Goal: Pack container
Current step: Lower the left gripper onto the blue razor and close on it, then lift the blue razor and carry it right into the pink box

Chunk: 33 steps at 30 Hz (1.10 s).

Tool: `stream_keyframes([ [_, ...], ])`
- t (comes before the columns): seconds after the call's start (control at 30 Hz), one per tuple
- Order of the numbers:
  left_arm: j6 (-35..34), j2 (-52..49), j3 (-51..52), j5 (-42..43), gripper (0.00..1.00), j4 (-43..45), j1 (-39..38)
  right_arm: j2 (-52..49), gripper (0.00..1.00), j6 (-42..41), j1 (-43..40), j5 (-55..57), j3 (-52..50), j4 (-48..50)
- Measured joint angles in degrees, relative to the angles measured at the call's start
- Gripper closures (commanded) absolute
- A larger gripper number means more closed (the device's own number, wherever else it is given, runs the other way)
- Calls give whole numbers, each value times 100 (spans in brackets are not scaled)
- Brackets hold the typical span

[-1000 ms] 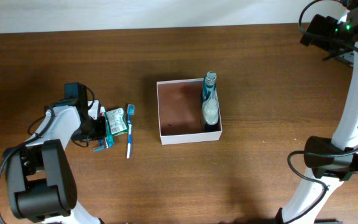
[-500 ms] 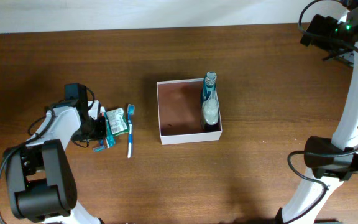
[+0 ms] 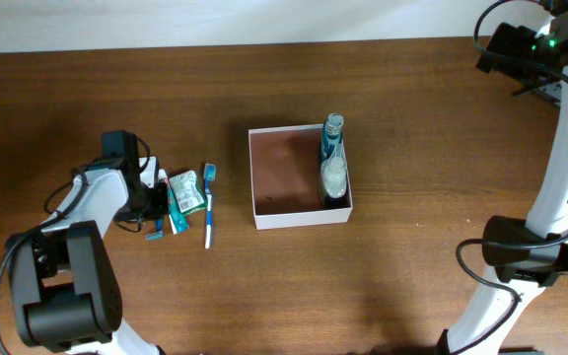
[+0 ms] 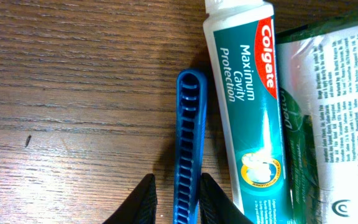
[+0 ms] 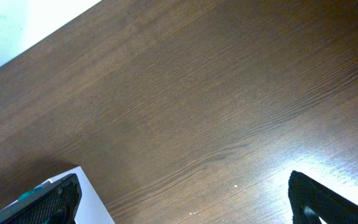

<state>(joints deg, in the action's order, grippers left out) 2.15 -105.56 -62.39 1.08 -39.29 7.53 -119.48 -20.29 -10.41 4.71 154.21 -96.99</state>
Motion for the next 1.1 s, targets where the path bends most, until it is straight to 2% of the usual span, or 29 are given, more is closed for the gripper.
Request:
stream_keyframes([
  [0.1,0,0,0,0,78,0,0,0,2,2,0,0,0,0],
  [0.17,0,0,0,0,85,0,0,0,2,0,0,0,0,0],
  [0.37,0,0,0,0,87,2,0,0,2,2,0,0,0,0],
  [0.6,0,0,0,4,98,0,0,0,2,0,0,0,0,0],
  [0.77,2,0,-173,0,99,-326,0,0,2,0,0,0,0,2],
  [1.1,-232,13,-1322,2,99,-1058,-55,0,1,2,0,0,0,0],
])
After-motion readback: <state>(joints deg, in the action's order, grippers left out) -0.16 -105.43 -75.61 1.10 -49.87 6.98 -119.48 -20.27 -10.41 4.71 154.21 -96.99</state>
